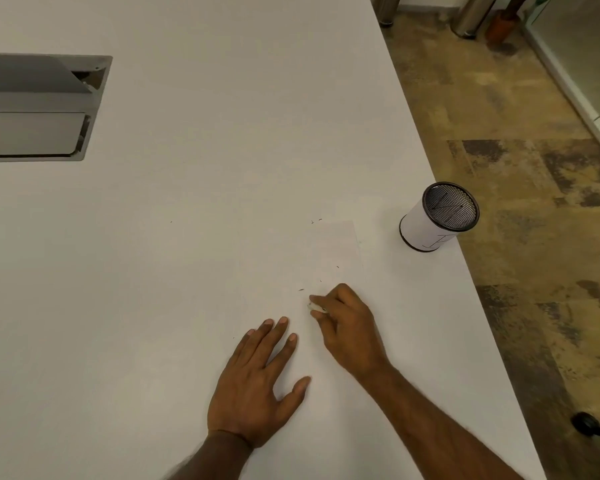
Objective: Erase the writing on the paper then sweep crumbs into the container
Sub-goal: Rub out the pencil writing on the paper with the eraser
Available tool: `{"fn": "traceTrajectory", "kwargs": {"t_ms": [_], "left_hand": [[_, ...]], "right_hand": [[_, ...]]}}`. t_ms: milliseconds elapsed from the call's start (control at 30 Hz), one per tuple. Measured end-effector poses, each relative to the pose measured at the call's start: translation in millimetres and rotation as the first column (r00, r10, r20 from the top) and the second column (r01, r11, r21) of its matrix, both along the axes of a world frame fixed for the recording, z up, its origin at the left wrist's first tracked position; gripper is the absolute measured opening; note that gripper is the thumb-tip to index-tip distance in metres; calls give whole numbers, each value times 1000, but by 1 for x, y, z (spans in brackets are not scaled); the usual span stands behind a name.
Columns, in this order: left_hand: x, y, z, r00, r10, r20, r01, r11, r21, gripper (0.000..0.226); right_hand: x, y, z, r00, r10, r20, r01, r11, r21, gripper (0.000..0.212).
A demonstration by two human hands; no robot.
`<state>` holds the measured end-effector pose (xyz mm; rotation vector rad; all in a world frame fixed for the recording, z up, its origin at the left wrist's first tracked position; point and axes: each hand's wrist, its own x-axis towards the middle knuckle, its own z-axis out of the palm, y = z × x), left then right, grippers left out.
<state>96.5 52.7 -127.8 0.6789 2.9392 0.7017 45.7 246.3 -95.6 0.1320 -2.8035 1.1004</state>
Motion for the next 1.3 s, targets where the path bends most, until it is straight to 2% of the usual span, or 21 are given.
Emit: {"fn": "traceTrajectory", "kwargs": {"t_ms": [33, 167, 333, 433, 500, 567, 700, 900, 1000, 1100, 1200, 1300], "left_hand": [[0, 0, 0, 1000, -2, 0, 2, 1000, 8, 63], [0, 0, 0, 1000, -3, -10, 3, 1000, 14, 62], [0, 1, 1, 1000, 2, -11, -2, 1000, 13, 62], [-1, 1, 0, 1000, -8, -13, 8, 1000, 14, 62], [0, 0, 0, 1000, -1, -7, 1, 1000, 3, 63], [0, 0, 0, 1000, 3, 1, -3, 1000, -8, 64], [0, 1, 0, 1000, -1, -1, 1, 1000, -6, 64], [0, 0, 1, 1000, 2, 3, -2, 1000, -6, 64], [-1, 0, 0, 1000, -14, -17, 14, 1000, 23, 62], [-1, 0, 0, 1000, -8, -11, 8, 1000, 4, 63], [-1, 0, 0, 1000, -12, -6, 13, 1000, 13, 62], [-1, 0, 0, 1000, -12, -5, 12, 1000, 7, 62]], "right_hand": [[-5, 6, -2, 1000, -12, -16, 12, 1000, 19, 22], [-55, 39, 2, 970, -234, -58, 236, 971, 33, 15], [-72, 45, 3, 942, -334, 16, 334, 942, -13, 18], [-42, 25, 3, 975, -224, 5, 223, 969, -102, 20], [-16, 5, 4, 998, -63, 3, 63, 996, -70, 16], [-11, 0, 2, 1000, 2, -1, -2, 1000, -13, 11], [-53, 15, 1, 992, -101, -73, 106, 992, 65, 9], [-70, 18, 5, 967, -251, -35, 250, 968, -23, 2], [-33, -1, 12, 992, -118, -47, 112, 986, -121, 15], [1, -22, 7, 996, 83, 12, -83, 996, -34, 8], [-24, -14, -1, 998, 49, -40, -48, 998, 29, 7], [-65, -1, -1, 995, -51, -83, 55, 998, 44, 8]]}}
